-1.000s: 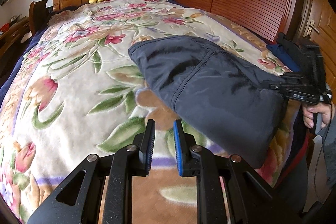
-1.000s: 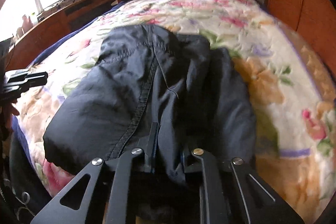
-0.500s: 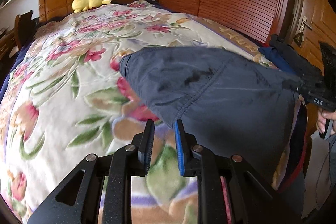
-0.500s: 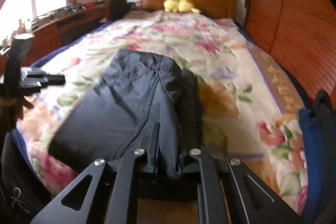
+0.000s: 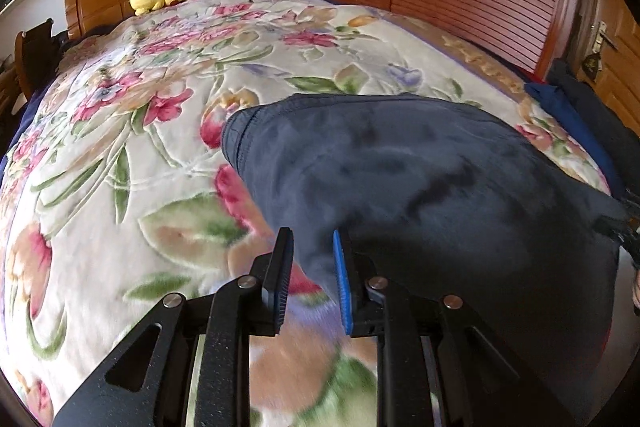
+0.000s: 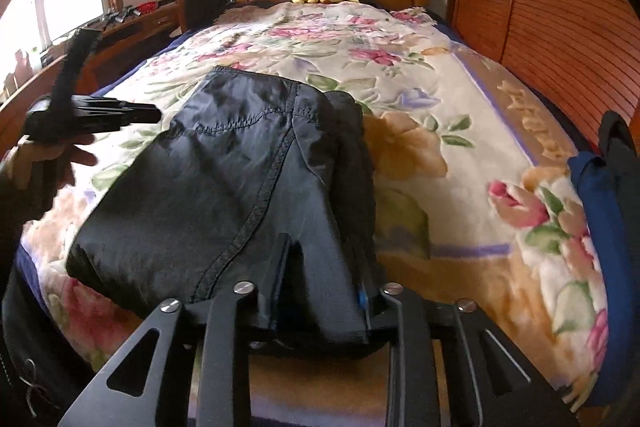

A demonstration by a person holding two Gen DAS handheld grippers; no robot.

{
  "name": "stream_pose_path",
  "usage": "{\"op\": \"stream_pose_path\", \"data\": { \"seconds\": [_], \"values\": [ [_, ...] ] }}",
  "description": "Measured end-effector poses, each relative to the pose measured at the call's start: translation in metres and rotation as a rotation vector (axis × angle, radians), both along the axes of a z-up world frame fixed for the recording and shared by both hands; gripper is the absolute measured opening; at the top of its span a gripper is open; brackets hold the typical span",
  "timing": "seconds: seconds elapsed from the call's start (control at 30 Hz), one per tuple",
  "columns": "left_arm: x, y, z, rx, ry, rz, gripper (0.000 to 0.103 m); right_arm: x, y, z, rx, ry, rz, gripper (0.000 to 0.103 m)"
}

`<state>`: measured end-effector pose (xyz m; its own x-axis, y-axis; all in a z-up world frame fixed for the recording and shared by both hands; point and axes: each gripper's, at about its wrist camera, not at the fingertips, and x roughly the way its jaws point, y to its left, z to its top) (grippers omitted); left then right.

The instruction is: Fold large clothes

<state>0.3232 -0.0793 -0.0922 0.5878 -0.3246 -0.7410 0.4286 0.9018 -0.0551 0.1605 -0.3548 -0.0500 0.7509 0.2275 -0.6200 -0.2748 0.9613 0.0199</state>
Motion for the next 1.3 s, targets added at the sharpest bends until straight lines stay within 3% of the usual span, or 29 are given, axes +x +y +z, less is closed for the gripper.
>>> {"op": "stream_pose_path", "data": {
  "seconds": [0.07,0.23,0.37,0.6,0.73,0.93,1.17,1.23,1.3],
  "values": [
    [0.011,-0.001,-0.004,0.01,0.004,0.008,0.021,-0.006,-0.001,0.002,-0.032,-0.014,-0.025,0.054],
    [0.04,-0.006,-0.02,0.034,0.03,0.019,0.021,-0.016,-0.016,0.004,-0.038,-0.026,-0.049,0.069],
    [0.055,-0.007,-0.027,0.049,0.024,0.038,0.023,-0.019,-0.022,-0.002,-0.037,-0.022,-0.07,0.075],
    [0.067,0.002,-0.032,0.049,0.031,0.078,0.023,-0.012,-0.019,-0.018,-0.031,-0.004,-0.073,0.08],
    [0.06,0.01,-0.036,0.114,0.009,0.108,0.023,-0.008,-0.019,-0.022,-0.013,0.002,-0.07,0.082],
    [0.071,0.024,-0.043,0.043,0.067,0.122,0.024,-0.001,-0.021,-0.028,0.008,0.007,-0.069,0.083],
    [0.087,0.006,-0.044,0.125,0.041,0.099,0.026,-0.004,-0.024,-0.032,0.014,0.016,-0.07,0.088],
    [0.092,0.008,-0.044,0.11,0.052,0.101,0.027,-0.004,-0.024,-0.034,0.018,0.022,-0.071,0.09],
    [0.097,0.008,-0.044,0.111,0.054,0.107,0.035,-0.004,-0.023,-0.035,0.017,0.026,-0.069,0.09]
  ]
}}
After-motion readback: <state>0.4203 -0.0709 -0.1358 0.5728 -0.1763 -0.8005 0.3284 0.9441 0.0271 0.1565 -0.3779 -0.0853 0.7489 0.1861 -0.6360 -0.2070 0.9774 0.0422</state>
